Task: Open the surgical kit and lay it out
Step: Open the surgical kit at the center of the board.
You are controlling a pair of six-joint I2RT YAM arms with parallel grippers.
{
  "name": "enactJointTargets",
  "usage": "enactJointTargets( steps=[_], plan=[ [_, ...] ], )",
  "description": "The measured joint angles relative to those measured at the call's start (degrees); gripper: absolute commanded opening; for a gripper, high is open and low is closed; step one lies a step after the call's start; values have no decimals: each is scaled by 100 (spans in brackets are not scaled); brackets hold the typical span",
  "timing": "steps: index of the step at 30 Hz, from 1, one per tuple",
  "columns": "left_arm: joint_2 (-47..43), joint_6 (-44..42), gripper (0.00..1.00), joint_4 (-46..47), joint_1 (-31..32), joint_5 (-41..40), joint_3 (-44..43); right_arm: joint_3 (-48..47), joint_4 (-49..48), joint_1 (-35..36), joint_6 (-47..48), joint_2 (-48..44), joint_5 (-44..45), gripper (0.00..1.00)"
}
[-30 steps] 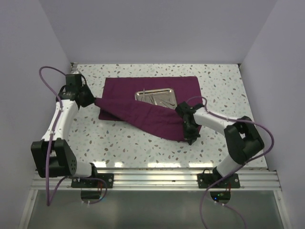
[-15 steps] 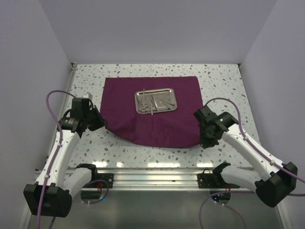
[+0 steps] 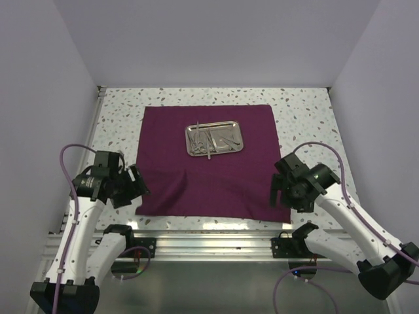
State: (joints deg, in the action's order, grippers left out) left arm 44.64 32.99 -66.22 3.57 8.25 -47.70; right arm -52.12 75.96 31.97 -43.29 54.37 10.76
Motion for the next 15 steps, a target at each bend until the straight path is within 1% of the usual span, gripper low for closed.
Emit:
enactJointTargets(
  steps=[1, 5, 10, 13, 15],
  plan=[
    [24, -15, 99, -201, 2, -17, -70, -9, 11, 2, -2, -55, -17, 92],
    [63, 26, 100, -640, 9, -44, -568, -284, 105, 2, -39, -164, -7, 92],
    [295, 44, 100, -651, 11, -52, -1370, -1106, 105, 0, -17, -184, 52, 92],
    [765, 11, 100, -393, 11, -192, -1613, -1467, 133, 0, 92, -2, 74, 92],
    [1311, -72, 100, -107, 11, -299, -1676, -1635, 101, -2, 164, 313, 72, 93]
  ],
)
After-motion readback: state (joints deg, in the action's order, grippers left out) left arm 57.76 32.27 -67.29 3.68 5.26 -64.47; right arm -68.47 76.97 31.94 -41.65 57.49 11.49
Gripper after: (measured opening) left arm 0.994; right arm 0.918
